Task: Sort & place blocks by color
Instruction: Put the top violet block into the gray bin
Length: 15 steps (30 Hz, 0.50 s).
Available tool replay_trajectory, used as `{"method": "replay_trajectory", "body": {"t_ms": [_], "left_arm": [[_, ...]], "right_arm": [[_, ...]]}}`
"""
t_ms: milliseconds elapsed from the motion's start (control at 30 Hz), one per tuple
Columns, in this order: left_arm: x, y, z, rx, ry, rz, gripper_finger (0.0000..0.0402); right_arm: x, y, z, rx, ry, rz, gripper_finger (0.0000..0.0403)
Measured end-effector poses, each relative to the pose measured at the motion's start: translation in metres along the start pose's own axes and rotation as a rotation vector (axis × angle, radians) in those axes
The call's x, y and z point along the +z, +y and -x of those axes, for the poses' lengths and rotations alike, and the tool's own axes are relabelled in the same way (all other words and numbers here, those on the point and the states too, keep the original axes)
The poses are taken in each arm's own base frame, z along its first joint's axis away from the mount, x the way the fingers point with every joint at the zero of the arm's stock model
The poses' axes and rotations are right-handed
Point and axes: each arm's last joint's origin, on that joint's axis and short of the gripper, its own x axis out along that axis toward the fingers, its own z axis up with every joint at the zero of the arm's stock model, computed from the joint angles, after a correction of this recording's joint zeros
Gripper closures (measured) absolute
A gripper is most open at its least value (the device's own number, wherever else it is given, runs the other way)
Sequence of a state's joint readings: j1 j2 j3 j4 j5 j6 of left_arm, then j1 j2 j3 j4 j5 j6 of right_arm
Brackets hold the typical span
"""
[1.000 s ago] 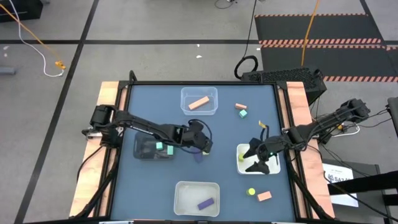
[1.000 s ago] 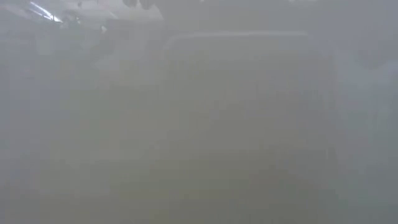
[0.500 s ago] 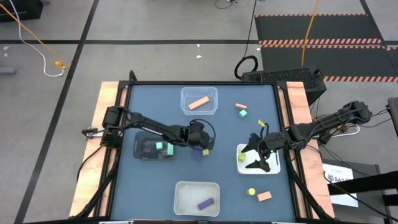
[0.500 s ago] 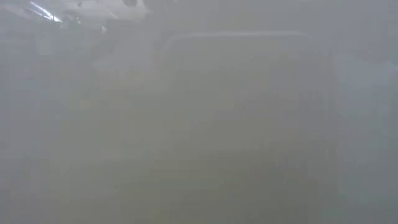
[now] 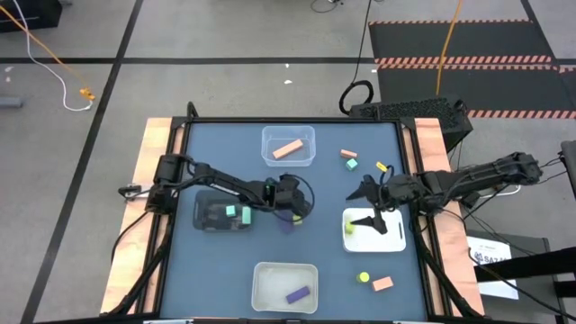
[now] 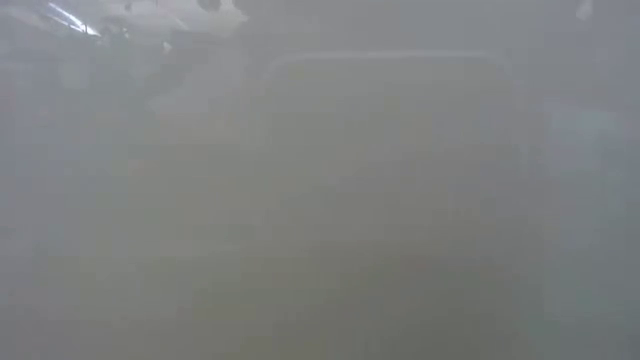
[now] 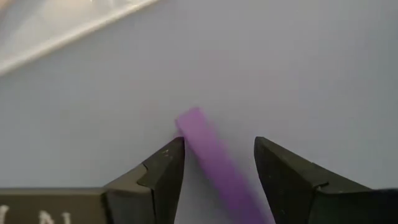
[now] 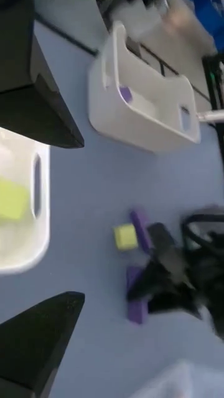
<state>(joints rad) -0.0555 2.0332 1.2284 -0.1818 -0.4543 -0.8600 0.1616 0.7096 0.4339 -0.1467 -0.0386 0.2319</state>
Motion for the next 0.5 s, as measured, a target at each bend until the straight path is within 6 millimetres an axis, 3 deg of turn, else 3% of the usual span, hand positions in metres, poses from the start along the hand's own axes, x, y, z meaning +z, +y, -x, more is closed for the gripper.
{"method": "replay_trajectory", "body": {"t_ms": [167,500], "left_arm": [[0.012,-0.004,0.002,-0.028,-0.022,0.016,0.0206],[-0.002,0.003,0.005,0.059,0.068,-0.042,0.0206]], "right_arm": [[0.004,-0.003,0.007,-0.028,-0.056,0.011,0.0018],[0.007,-0.003,0.016,-0.025,-0.111,0.007,0.0018]]}}
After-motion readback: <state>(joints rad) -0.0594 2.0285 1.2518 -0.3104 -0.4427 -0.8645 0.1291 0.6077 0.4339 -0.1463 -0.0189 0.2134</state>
